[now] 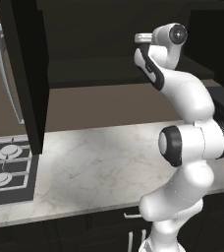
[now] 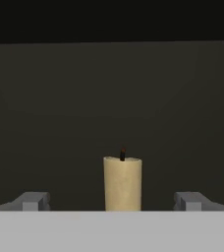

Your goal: Get the candle and the beer from the cabinet and move them to the dining counter.

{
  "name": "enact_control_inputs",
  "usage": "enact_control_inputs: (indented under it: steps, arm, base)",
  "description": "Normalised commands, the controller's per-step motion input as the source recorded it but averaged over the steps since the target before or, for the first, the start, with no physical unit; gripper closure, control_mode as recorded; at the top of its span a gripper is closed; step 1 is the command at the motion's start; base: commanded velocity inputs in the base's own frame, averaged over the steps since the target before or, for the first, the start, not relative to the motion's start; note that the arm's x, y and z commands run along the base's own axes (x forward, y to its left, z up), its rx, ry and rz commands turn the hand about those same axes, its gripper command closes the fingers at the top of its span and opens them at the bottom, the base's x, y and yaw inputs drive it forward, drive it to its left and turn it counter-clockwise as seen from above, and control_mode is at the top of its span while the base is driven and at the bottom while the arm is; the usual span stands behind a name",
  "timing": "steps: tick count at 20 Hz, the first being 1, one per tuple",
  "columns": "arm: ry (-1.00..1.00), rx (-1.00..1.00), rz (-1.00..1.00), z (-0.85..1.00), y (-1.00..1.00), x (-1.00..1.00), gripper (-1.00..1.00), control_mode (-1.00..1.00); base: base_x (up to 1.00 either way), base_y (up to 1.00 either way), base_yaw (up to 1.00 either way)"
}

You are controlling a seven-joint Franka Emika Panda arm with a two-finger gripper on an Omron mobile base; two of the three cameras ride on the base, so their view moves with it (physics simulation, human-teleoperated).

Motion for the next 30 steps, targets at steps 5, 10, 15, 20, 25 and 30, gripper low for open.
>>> enact_control_inputs:
  steps: [5, 10, 15, 20, 25, 30]
  arm:
    - [0.01, 0.00, 0.00, 0.00, 0.00, 0.12, -1.00, -1.00]
    - [0.00, 0.00, 0.00, 0.00, 0.00, 0.07, -1.00, -1.00]
    - [0.00, 0.00, 0.00, 0.00, 0.00, 0.00, -1.00, -1.00]
    - [0.00, 0.00, 0.00, 0.00, 0.00, 0.00, -1.00, -1.00]
    - [0.00, 0.00, 0.00, 0.00, 0.00, 0.00, 1.00, -1.00]
    - [0.00, 0.00, 0.00, 0.00, 0.00, 0.00, 1.00, -1.00]
  base:
    - [0.00, 0.00, 0.00]
    - [0.00, 0.00, 0.00]
    - [0.00, 0.00, 0.00]
    - [0.00, 0.00, 0.00]
    - [0.00, 0.00, 0.00]
    - [0.00, 0.00, 0.00]
